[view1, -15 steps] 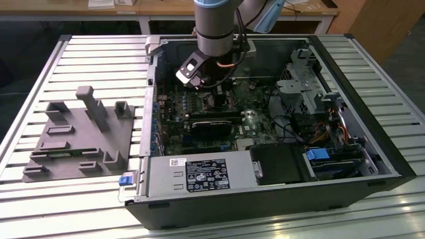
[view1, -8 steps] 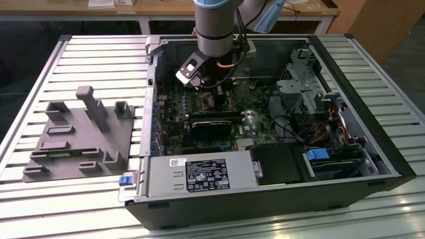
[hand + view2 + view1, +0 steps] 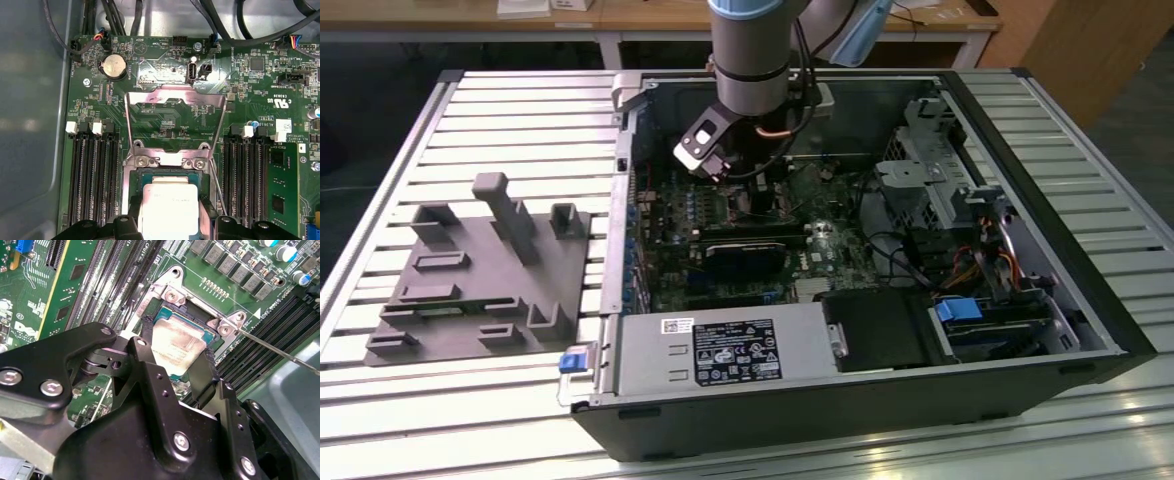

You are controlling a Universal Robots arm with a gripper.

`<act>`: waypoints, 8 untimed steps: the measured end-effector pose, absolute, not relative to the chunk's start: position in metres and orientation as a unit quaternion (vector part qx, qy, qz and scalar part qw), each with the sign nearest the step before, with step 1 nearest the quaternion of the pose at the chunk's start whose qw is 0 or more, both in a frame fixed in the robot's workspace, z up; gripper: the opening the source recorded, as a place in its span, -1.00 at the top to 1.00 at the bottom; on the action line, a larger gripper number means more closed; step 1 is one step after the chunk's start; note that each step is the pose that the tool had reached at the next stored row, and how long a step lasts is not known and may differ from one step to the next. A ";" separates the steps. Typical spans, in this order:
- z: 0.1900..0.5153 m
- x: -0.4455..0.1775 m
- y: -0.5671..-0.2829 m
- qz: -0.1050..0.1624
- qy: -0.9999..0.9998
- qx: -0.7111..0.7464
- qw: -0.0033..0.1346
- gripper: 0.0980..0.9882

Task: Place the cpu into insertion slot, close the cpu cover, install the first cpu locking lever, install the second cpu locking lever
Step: 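Place the cpu into insertion slot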

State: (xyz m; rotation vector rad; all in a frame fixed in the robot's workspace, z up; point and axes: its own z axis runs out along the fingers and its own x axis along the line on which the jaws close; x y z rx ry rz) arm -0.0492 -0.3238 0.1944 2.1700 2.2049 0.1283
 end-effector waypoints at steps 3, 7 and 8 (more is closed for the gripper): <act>0.194 -0.049 -0.324 0.042 0.712 0.701 0.022 0.02; 0.194 -0.049 -0.324 0.042 0.712 0.701 0.022 0.02; 0.194 -0.049 -0.324 0.042 0.712 0.701 0.022 -0.01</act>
